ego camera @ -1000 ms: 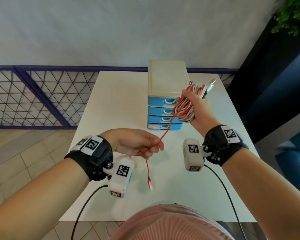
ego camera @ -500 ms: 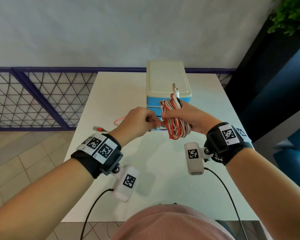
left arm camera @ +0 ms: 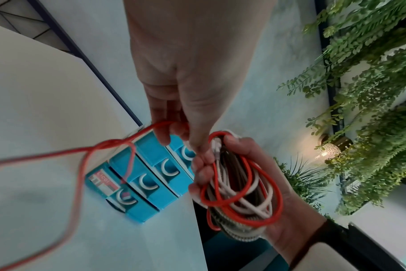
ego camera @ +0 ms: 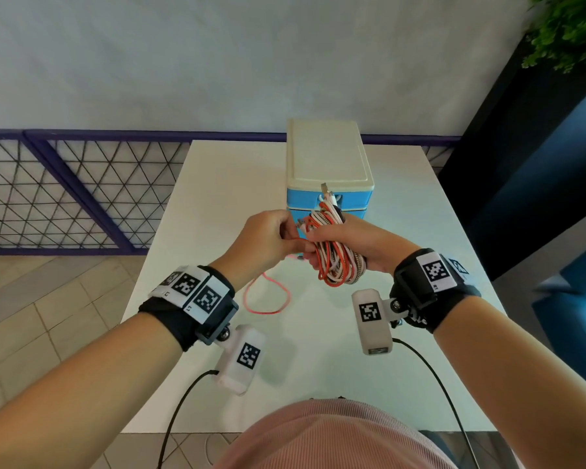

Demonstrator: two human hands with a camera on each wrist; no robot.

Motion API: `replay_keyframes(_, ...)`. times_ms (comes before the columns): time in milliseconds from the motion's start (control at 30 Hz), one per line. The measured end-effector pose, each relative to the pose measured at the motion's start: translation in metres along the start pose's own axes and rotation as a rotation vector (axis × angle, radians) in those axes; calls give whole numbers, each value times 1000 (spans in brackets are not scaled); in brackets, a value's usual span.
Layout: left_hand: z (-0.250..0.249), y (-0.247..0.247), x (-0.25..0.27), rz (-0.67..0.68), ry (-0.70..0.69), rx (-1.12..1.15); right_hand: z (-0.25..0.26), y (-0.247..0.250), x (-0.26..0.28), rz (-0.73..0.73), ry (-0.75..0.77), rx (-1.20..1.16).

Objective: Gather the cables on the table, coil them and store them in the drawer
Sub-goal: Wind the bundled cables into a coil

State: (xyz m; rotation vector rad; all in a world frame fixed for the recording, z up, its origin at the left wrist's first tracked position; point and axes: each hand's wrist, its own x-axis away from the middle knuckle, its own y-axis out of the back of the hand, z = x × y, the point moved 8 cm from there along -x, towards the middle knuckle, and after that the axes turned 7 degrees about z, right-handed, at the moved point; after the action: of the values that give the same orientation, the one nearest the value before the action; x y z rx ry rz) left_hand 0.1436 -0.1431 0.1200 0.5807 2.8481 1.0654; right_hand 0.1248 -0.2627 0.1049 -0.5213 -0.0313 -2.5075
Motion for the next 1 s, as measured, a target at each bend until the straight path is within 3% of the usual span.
replay_keyframes(100,8,-16,0,266,92,-63,-5,9,1,-44,-15,68)
replay_keyframes(267,38,-24,20,553,379,580,-13,46,9,-252,23,34)
replay_keyframes(433,45,-17,21,482,405,739,-15,70,13,-407,94,0)
replay_keyframes(667,5,-47,14,477,395,919,-16,40,-5,-373,121,-62)
replay_keyframes(867,-6,-55,13,477,417,934,-10,17,-7,-197,159,-254)
replay_keyframes(1000,-8,-56,15,481,419,837,-8,25,-8,-303,175,-163)
